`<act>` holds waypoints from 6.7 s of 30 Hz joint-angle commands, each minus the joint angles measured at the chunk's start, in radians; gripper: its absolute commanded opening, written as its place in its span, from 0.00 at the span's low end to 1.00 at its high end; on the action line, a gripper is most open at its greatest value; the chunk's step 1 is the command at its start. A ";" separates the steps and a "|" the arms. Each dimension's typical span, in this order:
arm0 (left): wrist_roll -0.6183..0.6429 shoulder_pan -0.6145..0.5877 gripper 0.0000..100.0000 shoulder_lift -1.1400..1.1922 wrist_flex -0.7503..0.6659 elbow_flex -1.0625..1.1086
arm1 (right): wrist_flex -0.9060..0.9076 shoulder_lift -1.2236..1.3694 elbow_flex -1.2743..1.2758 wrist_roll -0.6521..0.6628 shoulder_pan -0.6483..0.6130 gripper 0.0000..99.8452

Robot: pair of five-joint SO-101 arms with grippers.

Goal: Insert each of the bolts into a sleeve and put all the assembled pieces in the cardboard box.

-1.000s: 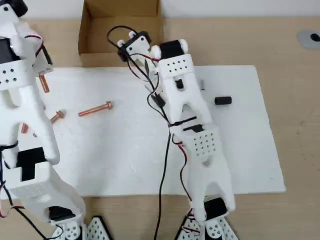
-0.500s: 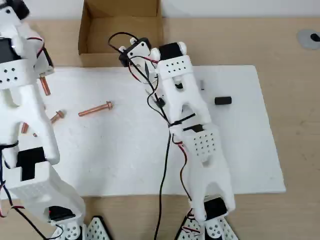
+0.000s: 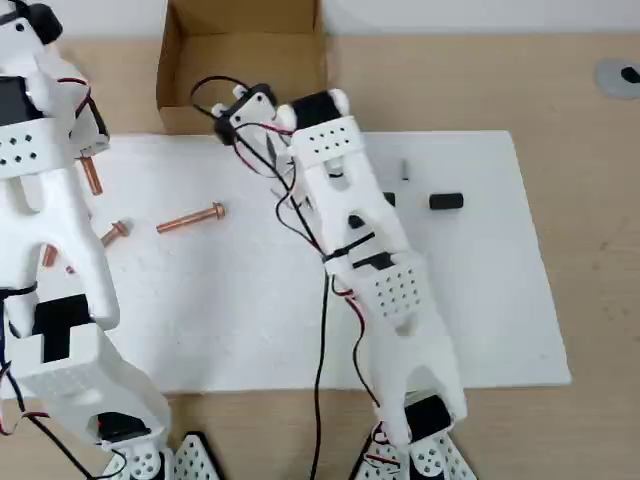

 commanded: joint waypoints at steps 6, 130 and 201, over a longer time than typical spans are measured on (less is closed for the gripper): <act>-0.005 0.012 0.01 -0.058 -0.011 -0.006 | -0.008 0.076 -0.010 -0.018 0.035 0.23; 0.124 0.827 0.00 -1.685 -0.879 1.364 | -1.519 -2.732 2.667 -0.321 -0.280 0.01; 0.012 0.881 0.00 -1.685 -0.902 1.528 | -1.516 -2.730 2.698 -0.316 -0.278 0.01</act>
